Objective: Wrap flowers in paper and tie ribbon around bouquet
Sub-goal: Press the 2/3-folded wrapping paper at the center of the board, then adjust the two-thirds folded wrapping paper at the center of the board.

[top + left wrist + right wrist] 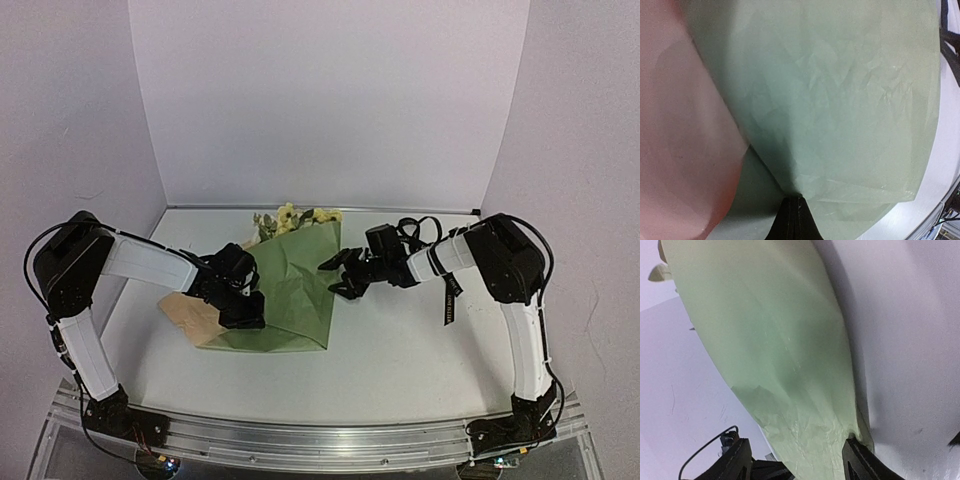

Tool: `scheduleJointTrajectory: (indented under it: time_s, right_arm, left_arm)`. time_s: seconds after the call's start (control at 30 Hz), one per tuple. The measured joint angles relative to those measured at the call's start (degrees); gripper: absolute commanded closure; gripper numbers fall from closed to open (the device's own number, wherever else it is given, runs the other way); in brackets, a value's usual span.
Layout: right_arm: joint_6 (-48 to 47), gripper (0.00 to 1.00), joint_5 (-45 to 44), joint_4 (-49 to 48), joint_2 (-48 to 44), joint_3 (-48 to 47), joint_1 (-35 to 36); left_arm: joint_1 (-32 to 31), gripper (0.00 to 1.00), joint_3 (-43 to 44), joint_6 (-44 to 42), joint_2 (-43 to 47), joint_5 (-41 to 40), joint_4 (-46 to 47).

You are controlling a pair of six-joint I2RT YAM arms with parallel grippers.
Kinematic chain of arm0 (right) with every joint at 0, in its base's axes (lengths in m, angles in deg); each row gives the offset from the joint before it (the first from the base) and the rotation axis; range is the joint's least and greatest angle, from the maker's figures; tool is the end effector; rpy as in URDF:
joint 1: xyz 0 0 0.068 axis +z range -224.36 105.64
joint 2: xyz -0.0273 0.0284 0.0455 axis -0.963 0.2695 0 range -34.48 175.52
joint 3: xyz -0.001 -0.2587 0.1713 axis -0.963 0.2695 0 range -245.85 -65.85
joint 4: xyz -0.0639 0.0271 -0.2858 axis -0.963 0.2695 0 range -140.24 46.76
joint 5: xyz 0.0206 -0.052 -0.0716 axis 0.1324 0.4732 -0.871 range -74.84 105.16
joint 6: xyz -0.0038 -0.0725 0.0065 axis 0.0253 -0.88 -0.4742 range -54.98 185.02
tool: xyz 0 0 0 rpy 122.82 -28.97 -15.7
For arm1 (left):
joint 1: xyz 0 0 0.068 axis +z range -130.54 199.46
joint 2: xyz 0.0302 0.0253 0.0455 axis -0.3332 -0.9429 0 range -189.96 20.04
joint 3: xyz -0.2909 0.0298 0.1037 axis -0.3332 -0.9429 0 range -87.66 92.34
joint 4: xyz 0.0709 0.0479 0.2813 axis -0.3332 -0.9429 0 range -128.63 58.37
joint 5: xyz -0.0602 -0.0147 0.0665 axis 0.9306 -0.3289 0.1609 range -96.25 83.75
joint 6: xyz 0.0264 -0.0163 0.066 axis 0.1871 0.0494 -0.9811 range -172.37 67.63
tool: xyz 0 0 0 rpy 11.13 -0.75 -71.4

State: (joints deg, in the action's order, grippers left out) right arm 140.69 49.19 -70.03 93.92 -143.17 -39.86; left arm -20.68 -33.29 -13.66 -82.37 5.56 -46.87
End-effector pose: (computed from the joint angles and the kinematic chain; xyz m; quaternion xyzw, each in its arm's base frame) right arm 0.4227 0.3319 0.1063 0.1587 0.8307 0.5304 0.0591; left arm 0.2798 -0.2522 0.1222 0.0359 0.9674 -0.2233 0.1140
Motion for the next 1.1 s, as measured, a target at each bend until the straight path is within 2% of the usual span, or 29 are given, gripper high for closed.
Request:
scheduleJointTrajectory:
  time_s: [0.2,0.33,0.5,0.73,0.93,1.1]
  right_arm:
    - [0.9,0.38,-2.3,1.5,2.4,-5.6,-2.9]
    - [0.2,0.40,-3.0,1.8,2.4,-5.6,-3.3]
    - [-2.9,0.48,-3.5,2.7,-1.1,0.5,-0.9]
    - [-10.1,0.54,-4.0,4.9,-10.9,9.8,6.9]
    - [-15.2,0.78,-3.6,7.8,-13.2,11.3,13.3]
    - [-17.2,0.85,-3.6,8.5,-11.5,11.3,15.4]
  left_arm:
    - [0.0,1.00,0.1,-0.7,0.0,0.0,-0.3]
    - [0.0,1.00,0.5,-1.2,0.0,-0.1,-1.4]
    - [0.0,1.00,0.8,-1.4,0.0,-0.1,-2.2]
    - [0.0,1.00,0.8,-2.7,0.2,-0.4,-2.9]
    - [0.0,0.99,0.8,-4.1,2.7,-1.0,-4.4]
    - [0.0,0.98,0.8,-4.2,5.5,-1.0,-4.7]
